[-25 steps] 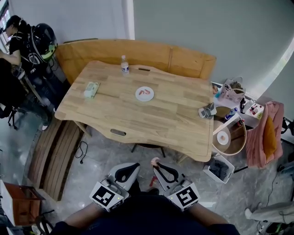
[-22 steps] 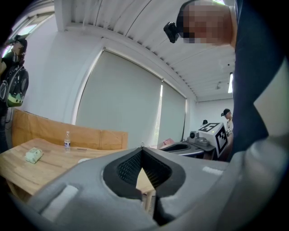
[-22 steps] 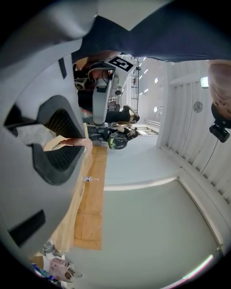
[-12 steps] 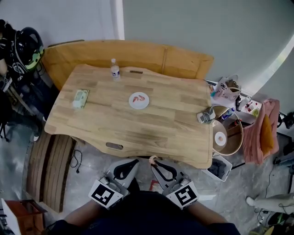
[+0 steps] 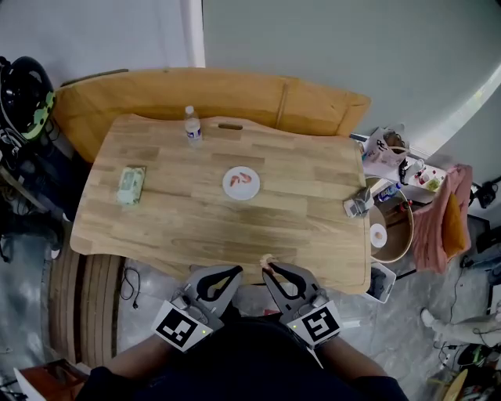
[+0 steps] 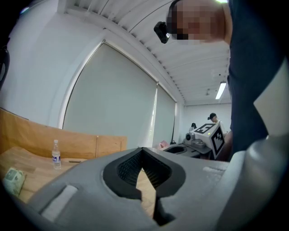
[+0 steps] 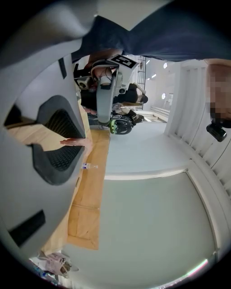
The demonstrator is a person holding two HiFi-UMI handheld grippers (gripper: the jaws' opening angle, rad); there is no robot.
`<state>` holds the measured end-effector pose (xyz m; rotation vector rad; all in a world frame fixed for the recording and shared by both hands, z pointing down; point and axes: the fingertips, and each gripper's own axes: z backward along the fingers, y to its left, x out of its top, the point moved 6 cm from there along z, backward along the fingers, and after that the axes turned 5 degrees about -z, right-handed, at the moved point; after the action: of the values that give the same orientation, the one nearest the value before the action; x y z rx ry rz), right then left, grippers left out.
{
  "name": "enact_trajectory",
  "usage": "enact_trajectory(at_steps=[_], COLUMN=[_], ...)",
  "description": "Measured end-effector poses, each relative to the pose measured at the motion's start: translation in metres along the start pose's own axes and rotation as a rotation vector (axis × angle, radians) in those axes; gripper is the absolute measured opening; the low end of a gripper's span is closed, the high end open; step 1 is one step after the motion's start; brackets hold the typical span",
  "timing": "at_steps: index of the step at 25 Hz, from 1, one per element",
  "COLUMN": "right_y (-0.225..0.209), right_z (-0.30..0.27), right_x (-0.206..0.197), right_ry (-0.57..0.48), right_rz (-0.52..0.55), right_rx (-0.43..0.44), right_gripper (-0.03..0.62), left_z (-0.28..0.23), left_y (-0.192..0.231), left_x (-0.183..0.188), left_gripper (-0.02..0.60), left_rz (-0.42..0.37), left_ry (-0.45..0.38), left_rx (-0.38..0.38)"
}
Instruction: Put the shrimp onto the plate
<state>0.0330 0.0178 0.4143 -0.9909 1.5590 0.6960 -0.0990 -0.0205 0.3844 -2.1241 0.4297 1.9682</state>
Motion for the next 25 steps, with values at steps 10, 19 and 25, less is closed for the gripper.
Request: enact_trajectory(at_steps=[10,19,25], right_y=[-0.036,-0.087,-0.110], right_z=[-0.052,-0.095,-0.124], right_x=[0.009,-0.001,-0.016], right_ry=[0.036,0.087,0.128], right_rz=[0.023,0.079,0.089], right_rx=[0.037,0.097,0.121], right_gripper=[0.058,0.058,0.058], left_z=[-0.018,-0.038,-0.045], left_y=[0.037,0.050,0.055], left_x=[0.005,0.010,0.012], left_gripper=[-0.002,-0.002,-0.002], left_rz=[0.019,0.018,0.009], left_ry=[-0.007,-0.008,0.005], left_rx=[0.049,0.153,0.184])
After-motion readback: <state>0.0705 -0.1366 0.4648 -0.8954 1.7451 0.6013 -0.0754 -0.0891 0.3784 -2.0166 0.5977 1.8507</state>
